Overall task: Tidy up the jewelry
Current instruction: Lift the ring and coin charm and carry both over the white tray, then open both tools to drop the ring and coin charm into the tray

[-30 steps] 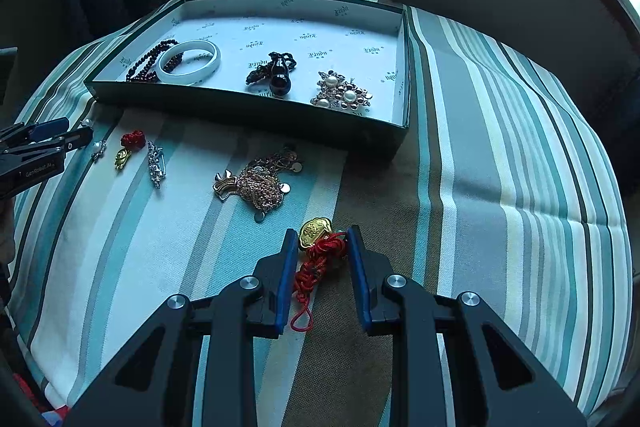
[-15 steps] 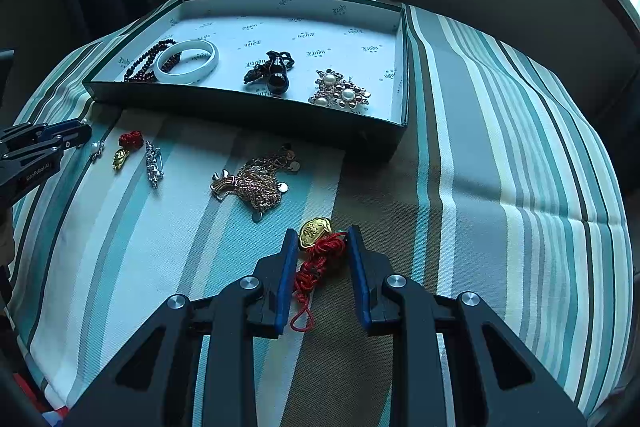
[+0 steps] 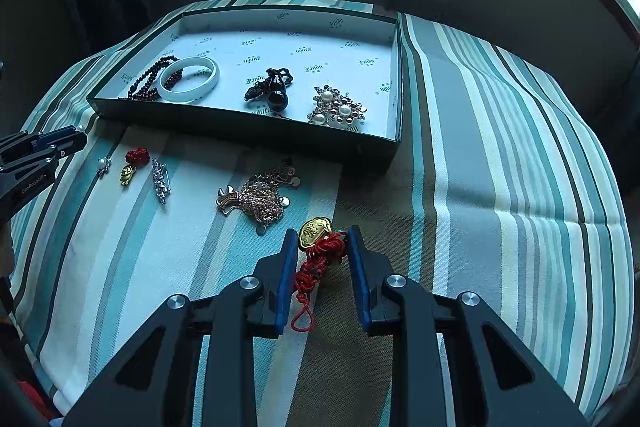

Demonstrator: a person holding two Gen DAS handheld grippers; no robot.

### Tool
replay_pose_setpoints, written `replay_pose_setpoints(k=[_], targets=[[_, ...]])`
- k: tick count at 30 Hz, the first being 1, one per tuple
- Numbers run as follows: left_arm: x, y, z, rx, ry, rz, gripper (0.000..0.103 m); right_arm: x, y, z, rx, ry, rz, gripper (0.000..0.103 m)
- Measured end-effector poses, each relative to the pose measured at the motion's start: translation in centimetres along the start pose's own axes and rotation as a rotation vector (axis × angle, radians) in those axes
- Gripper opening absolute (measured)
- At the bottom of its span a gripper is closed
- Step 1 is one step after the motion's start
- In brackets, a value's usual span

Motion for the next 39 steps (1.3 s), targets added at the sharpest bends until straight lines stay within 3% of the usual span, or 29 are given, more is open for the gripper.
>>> replay_pose_setpoints(k=[12, 22, 31, 39], targets=[[-3.1, 1.1, -4.3, 0.002, 0.097, 0.036, 0.020, -2.4, -0.5, -3.5, -0.003, 0.094, -0.017, 0.026], [-2.3, 2.8, -9.7, -0.006, 0.150, 0.069, 0.020, -3.2, 0.3, -8.9, -0.010, 0.194, -0.005, 0.026], [-0.8, 5.3, -14.5, -0.010, 0.194, 0.099, 0.020, -1.5, 1.3, -13.3, -0.009, 0.234, 0.005, 0.026], [2.3, 9.0, -16.0, 0.011, 0.165, 0.123, 0.020, 2.1, 2.0, -14.1, 0.001, 0.196, 0.001, 0.026]])
Point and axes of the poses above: each gripper's, at about its wrist camera, not at the fingertips, and x roughly the way its jaws point, y to its right, z to its underside, the point moved 9 cm from there along x, roughly the way its jaws point, and after that the axes turned 6 degrees about -z, right-handed, at the moved point
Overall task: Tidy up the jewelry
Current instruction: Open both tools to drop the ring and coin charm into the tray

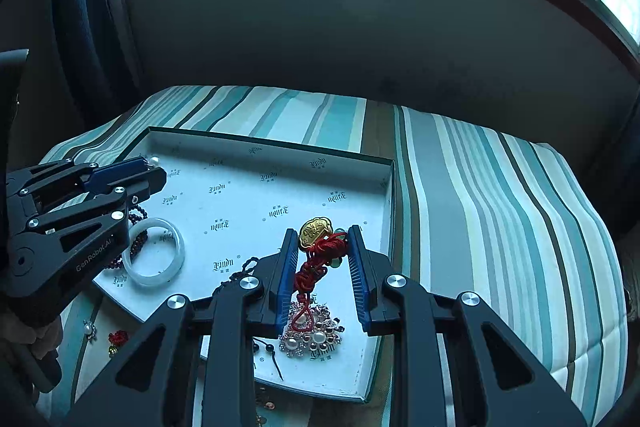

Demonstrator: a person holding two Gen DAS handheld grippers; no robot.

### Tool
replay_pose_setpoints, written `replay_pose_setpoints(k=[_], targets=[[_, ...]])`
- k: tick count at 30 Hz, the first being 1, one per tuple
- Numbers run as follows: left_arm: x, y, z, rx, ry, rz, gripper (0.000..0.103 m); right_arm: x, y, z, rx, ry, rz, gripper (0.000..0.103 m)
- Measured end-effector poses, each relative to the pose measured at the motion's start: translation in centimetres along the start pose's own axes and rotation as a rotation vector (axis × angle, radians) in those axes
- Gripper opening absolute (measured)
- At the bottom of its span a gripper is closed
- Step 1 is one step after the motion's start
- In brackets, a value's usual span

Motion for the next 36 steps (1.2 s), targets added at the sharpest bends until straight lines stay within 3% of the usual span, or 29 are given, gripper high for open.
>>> replay_pose_setpoints(k=[11, 23, 36], targets=[[5.6, 3.2, 1.3, 0.051, -0.076, -0.003, 0.020, 4.4, 1.1, 2.1, 0.022, -0.078, 0.005, 0.026], [6.7, 3.7, 2.1, 0.073, -0.121, -0.017, 0.020, 5.5, 1.0, 3.1, 0.016, -0.095, 0.009, 0.027], [5.0, 3.2, 1.6, 0.031, -0.089, 0.004, 0.051, 4.0, 1.2, 2.5, 0.025, -0.065, 0.011, 0.028]])
Point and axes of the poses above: each gripper's, at about its wrist camera, not at the fingertips, and x roughly the way its jaws point, y to its right, z to its underside, the point moved 9 cm from there along x, roughly the way its jaws point, and after that the axes turned 6 degrees about -z, right-handed, at the moved point
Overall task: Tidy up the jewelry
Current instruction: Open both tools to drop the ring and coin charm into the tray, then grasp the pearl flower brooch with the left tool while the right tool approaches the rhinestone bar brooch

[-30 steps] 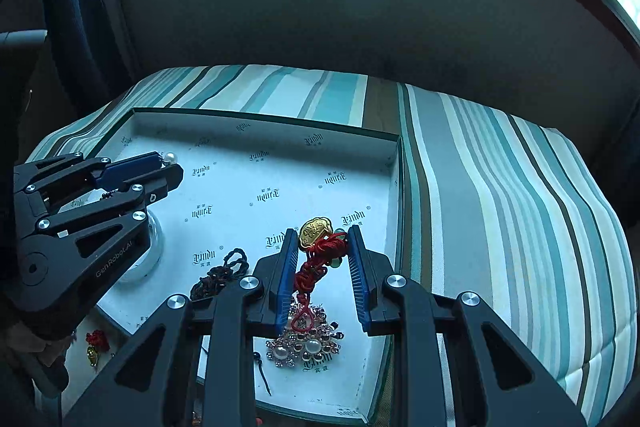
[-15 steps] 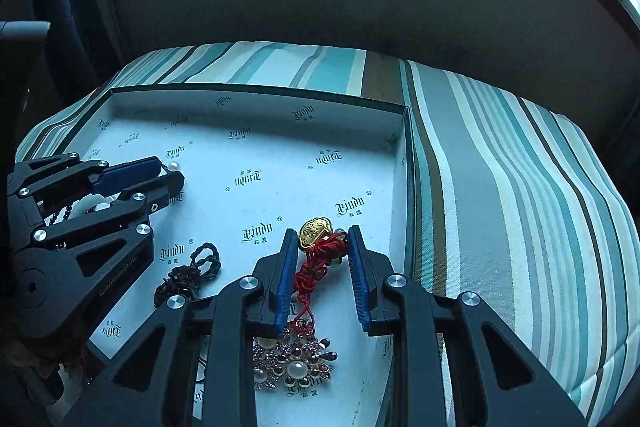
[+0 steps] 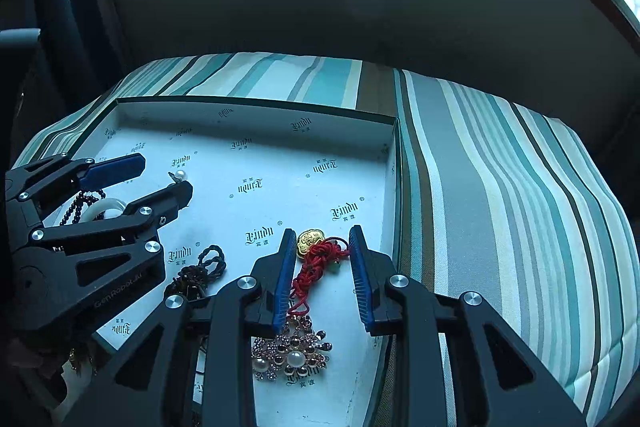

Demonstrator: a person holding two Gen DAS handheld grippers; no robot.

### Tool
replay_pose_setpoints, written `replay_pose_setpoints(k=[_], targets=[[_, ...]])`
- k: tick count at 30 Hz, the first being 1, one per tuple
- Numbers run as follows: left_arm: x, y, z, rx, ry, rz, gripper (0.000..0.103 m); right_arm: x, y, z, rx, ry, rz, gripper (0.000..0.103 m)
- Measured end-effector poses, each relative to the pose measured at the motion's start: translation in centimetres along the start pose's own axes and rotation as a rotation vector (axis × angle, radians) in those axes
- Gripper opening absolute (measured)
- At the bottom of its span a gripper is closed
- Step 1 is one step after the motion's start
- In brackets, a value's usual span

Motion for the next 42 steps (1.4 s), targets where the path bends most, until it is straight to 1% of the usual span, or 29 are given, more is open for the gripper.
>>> replay_pose_setpoints(k=[1, 4, 9, 15, 20, 29, 35, 42], targets=[[-0.4, -0.1, -0.1, -0.003, 0.008, 0.000, 0.054, -0.4, 0.0, -0.1, -0.002, 0.006, 0.001, 0.028], [-1.7, -0.6, -0.1, -0.012, 0.031, -0.002, 0.056, -1.8, -0.2, -0.4, -0.005, 0.024, 0.002, 0.028], [-4.2, -2.1, 0.5, -0.038, 0.052, -0.002, 0.057, -4.2, -1.0, -0.3, -0.030, 0.044, 0.007, 0.028], [-6.9, -4.6, 2.7, -0.064, 0.056, -0.024, 0.056, -6.2, -2.5, 1.0, -0.054, 0.033, 0.003, 0.028], [-8.4, -6.7, 5.4, -0.086, 0.030, -0.047, 0.056, -7.0, -4.0, 3.5, -0.056, -0.001, -0.013, 0.028], [-9.7, -9.2, 10.8, -0.114, -0.041, -0.078, 0.056, -7.3, -6.5, 8.2, -0.029, -0.075, -0.045, 0.028], [-9.9, -9.6, 13.6, -0.115, -0.082, -0.080, 0.056, -7.3, -7.6, 9.9, -0.027, -0.106, -0.066, 0.028], [-9.7, -9.5, 14.8, -0.115, -0.104, -0.074, 0.056, -7.3, -8.5, 10.5, -0.037, -0.118, -0.075, 0.028]])
Point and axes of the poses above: each gripper's, at about its wrist camera, not at the fingertips, and x roughly the way its jaws point, y to its right, z to its underside, the point moved 9 cm from there along x, roughly the way its jaws point, and after that the axes turned 6 degrees about -z, right-handed, at the moved point
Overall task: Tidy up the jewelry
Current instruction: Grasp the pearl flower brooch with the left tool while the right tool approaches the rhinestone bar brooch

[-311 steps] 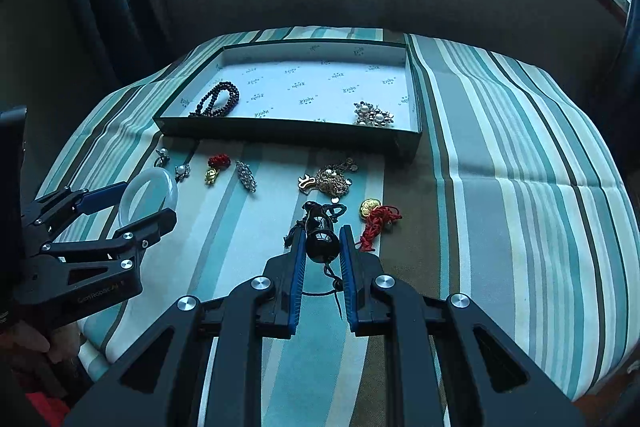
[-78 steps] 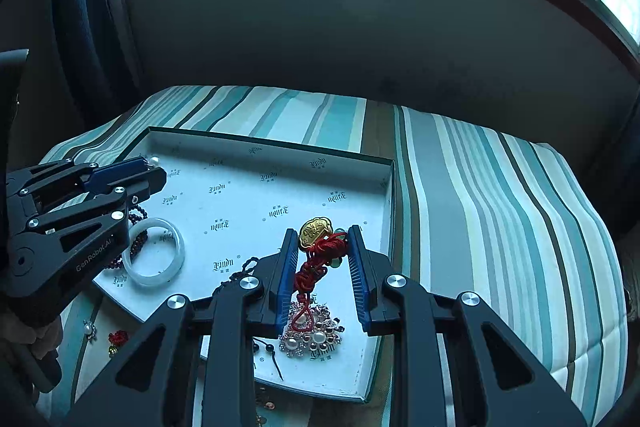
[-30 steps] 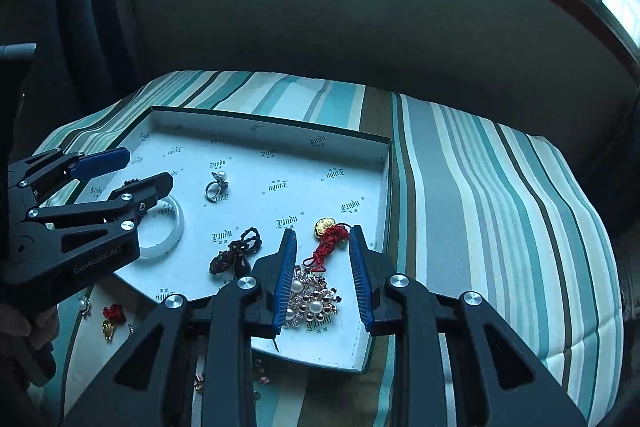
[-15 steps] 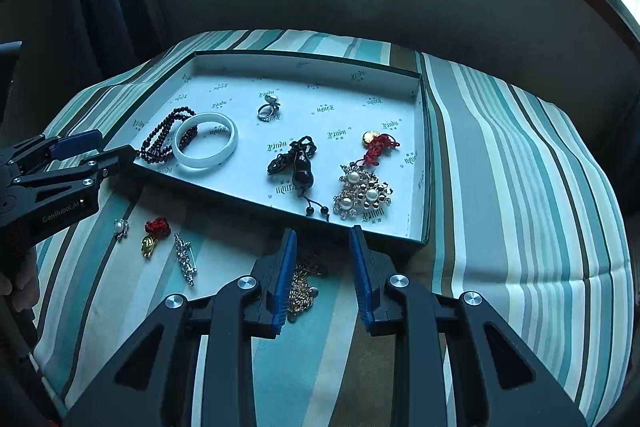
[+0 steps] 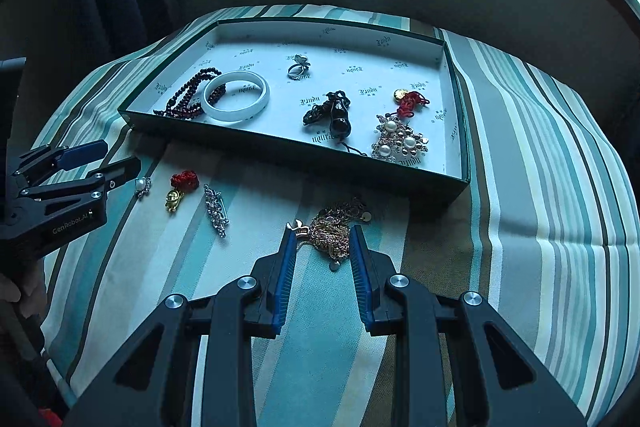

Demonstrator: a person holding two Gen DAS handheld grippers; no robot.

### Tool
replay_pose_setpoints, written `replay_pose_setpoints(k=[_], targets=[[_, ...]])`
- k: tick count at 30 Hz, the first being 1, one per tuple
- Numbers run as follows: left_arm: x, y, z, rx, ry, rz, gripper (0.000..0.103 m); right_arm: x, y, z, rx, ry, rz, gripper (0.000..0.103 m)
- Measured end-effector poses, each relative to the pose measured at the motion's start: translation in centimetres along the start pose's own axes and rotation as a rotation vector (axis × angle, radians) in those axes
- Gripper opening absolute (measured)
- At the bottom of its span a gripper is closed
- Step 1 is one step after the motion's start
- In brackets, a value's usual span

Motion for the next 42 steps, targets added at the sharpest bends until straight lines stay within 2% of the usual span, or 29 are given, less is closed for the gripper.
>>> replay_pose_setpoints(k=[10, 16, 21, 23, 25, 32, 33, 42], targets=[[0.5, -0.1, 1.0, 0.012, -0.027, -0.002, 0.056, 0.4, -0.1, 0.2, 0.001, -0.010, -0.010, 0.028], [0.2, 0.8, 1.0, 0.032, -0.017, 0.018, 0.056, 0.7, 0.0, 0.5, 0.005, -0.020, -0.017, 0.028], [1.0, 1.3, 1.4, 0.039, -0.043, 0.029, 0.056, 0.8, 0.2, 0.5, 0.007, -0.024, -0.019, 0.028], [1.1, 1.3, 1.4, 0.040, -0.045, 0.036, 0.054, 0.9, 0.2, 0.6, 0.008, -0.026, -0.020, 0.028], [1.3, 1.4, 1.4, 0.036, -0.049, 0.058, 0.044, 0.9, 0.1, 0.7, 0.007, -0.028, -0.022, 0.028], [1.4, 1.9, 1.1, 0.044, -0.044, 0.128, 0.026, 1.0, 0.1, 0.7, 0.006, -0.029, -0.022, 0.028], [1.3, 2.0, 1.1, 0.050, -0.041, 0.135, 0.021, 1.1, 0.1, 0.8, 0.008, -0.032, -0.022, 0.028], [1.2, 2.0, 1.3, 0.056, -0.034, 0.132, 0.021, 0.9, 0.3, 0.7, 0.019, -0.028, -0.015, 0.028]])
Point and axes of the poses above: each gripper's, at about its wrist camera, not at the fingertips, and x roughly the way its jaws point, y to its right, z to its underside, the point moved 9 cm from there along x, roughly the way its jaws point, and after that the axes turned 6 degrees about -z, right-handed, at the moved point
